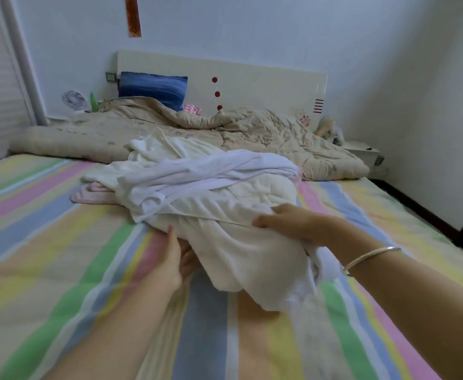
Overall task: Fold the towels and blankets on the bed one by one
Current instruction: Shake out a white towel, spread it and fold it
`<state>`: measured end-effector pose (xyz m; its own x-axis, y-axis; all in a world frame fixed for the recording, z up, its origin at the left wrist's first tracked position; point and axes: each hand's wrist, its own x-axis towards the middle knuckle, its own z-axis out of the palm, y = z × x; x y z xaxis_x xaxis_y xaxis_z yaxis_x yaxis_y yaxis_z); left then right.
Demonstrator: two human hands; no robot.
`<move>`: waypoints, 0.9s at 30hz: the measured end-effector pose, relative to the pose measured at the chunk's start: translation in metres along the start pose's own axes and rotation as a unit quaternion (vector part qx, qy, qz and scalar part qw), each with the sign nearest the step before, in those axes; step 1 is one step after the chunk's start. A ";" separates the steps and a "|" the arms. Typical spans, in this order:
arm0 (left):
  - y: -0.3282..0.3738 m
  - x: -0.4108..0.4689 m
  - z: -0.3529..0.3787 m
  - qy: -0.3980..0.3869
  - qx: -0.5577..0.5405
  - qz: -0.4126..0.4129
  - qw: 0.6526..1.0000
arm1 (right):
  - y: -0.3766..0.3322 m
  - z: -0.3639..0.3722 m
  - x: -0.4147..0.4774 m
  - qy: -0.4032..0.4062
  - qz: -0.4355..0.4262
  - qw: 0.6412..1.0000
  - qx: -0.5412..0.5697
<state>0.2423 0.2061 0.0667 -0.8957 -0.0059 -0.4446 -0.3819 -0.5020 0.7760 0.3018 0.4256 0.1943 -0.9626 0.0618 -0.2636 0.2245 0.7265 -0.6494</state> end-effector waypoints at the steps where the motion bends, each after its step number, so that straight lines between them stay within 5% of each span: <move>1: -0.001 -0.012 -0.002 -0.036 0.012 -0.002 0.999 | 0.009 -0.001 -0.016 -0.021 0.023 0.999 0.007; 8: -0.025 -0.079 -0.023 -0.034 0.072 -0.017 0.997 | 0.058 -0.027 -0.126 -0.169 0.196 0.965 0.048; 12: -0.040 -0.099 -0.033 -0.024 0.179 -0.034 0.983 | 0.085 -0.014 -0.141 -0.160 0.249 0.948 -0.120; 15: -0.050 -0.113 -0.035 -0.025 0.250 -0.017 0.968 | 0.086 0.019 -0.135 -0.022 0.144 0.940 -0.309; 18: -0.062 -0.127 -0.038 -0.054 0.260 -0.006 0.964 | 0.068 0.065 -0.122 0.085 0.022 0.958 -0.274; 23: -0.066 -0.114 -0.057 -0.012 0.306 0.091 0.948 | 0.040 0.140 -0.078 0.144 -0.071 0.946 -0.282; 27: -0.041 -0.081 -0.070 0.070 0.489 0.240 0.836 | 0.027 0.159 -0.032 0.180 -0.073 0.935 -0.297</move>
<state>0.3460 0.1664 0.0397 -0.9899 -0.1393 0.0277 -0.0515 0.5343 0.8437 0.3630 0.3345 0.0720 -0.9891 0.0801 0.1235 0.0651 0.9904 -0.1217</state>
